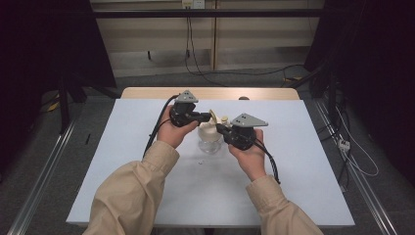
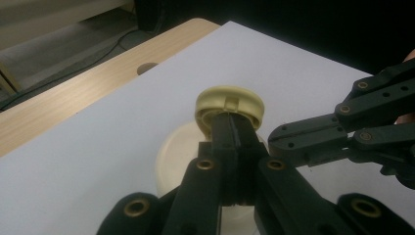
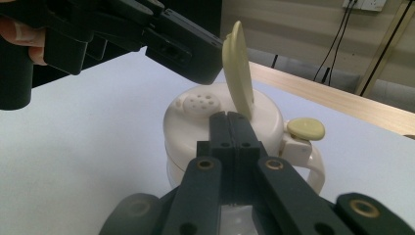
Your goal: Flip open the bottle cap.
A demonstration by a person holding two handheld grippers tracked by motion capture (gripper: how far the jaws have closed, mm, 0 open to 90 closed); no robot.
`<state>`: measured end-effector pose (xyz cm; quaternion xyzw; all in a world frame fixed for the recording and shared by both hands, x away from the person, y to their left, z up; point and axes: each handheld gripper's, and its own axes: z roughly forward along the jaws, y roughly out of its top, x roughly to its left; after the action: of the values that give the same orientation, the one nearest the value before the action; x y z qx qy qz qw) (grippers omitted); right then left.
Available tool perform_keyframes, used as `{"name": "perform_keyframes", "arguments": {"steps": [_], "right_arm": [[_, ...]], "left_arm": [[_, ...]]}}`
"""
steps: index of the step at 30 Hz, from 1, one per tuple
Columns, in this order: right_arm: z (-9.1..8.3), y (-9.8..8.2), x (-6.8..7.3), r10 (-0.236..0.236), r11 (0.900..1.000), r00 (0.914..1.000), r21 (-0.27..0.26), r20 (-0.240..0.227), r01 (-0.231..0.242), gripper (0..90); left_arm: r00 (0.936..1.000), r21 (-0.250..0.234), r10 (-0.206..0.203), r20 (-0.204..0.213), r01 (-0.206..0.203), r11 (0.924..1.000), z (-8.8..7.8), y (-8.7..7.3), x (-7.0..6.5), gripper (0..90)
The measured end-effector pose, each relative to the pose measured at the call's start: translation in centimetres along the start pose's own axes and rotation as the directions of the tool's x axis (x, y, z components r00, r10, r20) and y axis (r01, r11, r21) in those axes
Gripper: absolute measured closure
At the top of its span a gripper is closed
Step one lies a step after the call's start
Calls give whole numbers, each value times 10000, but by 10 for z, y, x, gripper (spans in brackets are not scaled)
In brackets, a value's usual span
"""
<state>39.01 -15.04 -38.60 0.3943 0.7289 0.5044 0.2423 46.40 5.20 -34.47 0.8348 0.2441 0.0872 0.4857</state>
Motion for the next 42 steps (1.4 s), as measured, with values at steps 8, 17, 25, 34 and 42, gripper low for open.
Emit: {"name": "perform_keyframes", "arguments": {"steps": [8, 17, 25, 34, 42], "right_arm": [[0, -24, -15, 1233, 9921, 9920, -281, 268, -1225, 900], [-4, -6, -10, 383, 9989, 9993, -276, -20, -384, 900], [-3, -8, -10, 410, 9989, 9991, -220, -66, -412, 900], [-5, -9, -9, 460, 9989, 9986, -56, -244, -462, 900], [-14, -8, -13, 576, 9983, 9977, -88, -359, -580, 840]], "left_arm": [[9999, 60, 32, 119, -33, 10000, 5, 1, -2, 900], [9999, 45, -20, 127, 19, 10000, 10, 6, 0, 900], [9998, 149, 69, 183, -72, 9999, 7, 6, 1, 900], [9998, -33, -79, 179, 80, 10000, -1, 6, 0, 809], [9992, -216, -356, 200, 360, 9991, -10, 2, 1, 648]]}}
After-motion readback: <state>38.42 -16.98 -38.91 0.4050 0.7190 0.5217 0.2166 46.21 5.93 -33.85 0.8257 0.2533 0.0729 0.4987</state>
